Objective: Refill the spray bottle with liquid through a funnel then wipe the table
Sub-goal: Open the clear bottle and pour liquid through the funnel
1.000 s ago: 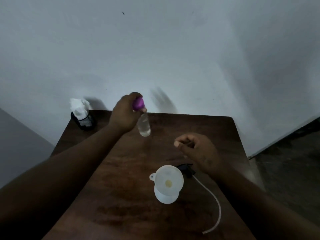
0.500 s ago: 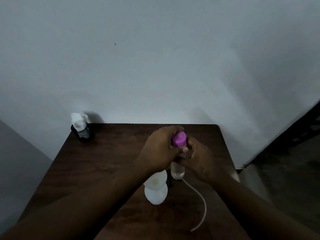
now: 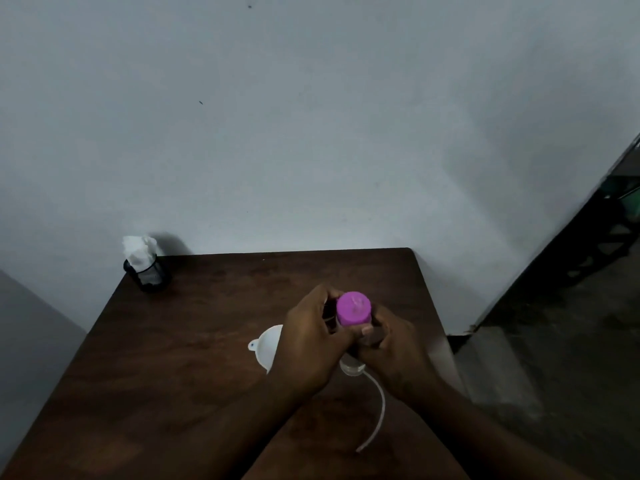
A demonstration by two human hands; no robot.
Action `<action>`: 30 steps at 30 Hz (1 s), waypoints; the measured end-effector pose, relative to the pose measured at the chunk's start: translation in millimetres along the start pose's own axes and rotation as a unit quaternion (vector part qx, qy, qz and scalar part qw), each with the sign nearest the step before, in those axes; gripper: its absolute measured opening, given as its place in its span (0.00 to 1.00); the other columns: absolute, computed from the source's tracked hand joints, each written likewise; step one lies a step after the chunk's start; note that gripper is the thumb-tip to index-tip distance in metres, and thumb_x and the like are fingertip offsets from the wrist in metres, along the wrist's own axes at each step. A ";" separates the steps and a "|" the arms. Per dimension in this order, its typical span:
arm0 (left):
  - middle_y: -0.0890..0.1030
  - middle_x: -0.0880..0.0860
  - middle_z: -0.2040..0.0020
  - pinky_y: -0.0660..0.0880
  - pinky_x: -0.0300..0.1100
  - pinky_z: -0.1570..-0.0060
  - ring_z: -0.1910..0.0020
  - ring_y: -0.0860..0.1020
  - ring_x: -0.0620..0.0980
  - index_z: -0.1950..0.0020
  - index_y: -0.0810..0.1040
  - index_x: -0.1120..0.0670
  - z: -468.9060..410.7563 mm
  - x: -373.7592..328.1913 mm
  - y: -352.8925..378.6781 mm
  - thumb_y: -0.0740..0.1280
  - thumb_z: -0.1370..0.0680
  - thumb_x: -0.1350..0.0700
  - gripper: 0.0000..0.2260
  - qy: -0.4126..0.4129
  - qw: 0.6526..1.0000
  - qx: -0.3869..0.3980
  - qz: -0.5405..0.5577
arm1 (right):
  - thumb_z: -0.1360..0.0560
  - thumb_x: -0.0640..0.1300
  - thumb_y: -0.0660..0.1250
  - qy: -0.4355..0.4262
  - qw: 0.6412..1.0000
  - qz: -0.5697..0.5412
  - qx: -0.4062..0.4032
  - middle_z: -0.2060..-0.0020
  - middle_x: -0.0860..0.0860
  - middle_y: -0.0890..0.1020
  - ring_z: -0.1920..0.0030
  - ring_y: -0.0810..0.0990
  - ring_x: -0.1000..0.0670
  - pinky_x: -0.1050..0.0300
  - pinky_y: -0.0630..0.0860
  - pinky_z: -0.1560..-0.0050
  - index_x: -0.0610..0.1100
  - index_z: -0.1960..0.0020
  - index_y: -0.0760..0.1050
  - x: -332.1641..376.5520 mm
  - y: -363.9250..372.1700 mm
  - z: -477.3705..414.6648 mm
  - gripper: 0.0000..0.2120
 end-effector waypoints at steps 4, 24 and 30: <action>0.83 0.42 0.54 0.79 0.32 0.54 0.52 0.82 0.39 0.53 0.76 0.43 6.7 -1.1 2.3 0.83 0.35 0.49 0.20 -0.022 0.998 -0.065 0.001 | 0.32 0.53 0.78 0.006 1.000 -0.012 -0.010 0.44 0.60 0.83 0.44 0.80 0.62 0.59 0.79 0.42 0.55 0.34 0.76 -3.1 1.0 4.8 0.27; 0.80 0.41 0.40 0.80 0.42 0.40 0.39 0.80 0.43 0.34 0.75 0.41 3.7 8.9 10.1 0.79 0.31 0.52 0.27 -0.007 0.998 0.061 -0.005 | 0.29 0.51 0.77 0.018 1.000 0.004 0.012 0.46 0.54 0.84 0.45 0.81 0.58 0.56 0.79 0.42 0.48 0.36 0.78 -10.1 1.8 7.8 0.23; 0.82 0.41 0.46 0.81 0.44 0.45 0.46 0.81 0.42 0.43 0.73 0.42 0.0 5.7 8.5 0.81 0.36 0.42 0.27 -0.014 0.998 0.049 -0.026 | 0.33 0.58 0.75 0.035 0.999 -0.007 0.024 0.47 0.54 0.84 0.47 0.82 0.58 0.59 0.79 0.45 0.49 0.36 0.77 -13.5 6.7 7.4 0.28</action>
Point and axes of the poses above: each hand's wrist, its own z-axis away from the middle knuckle, its own y-axis out of the palm, x = y × z, the point moved 7 cm from there along -z, towards the middle knuckle
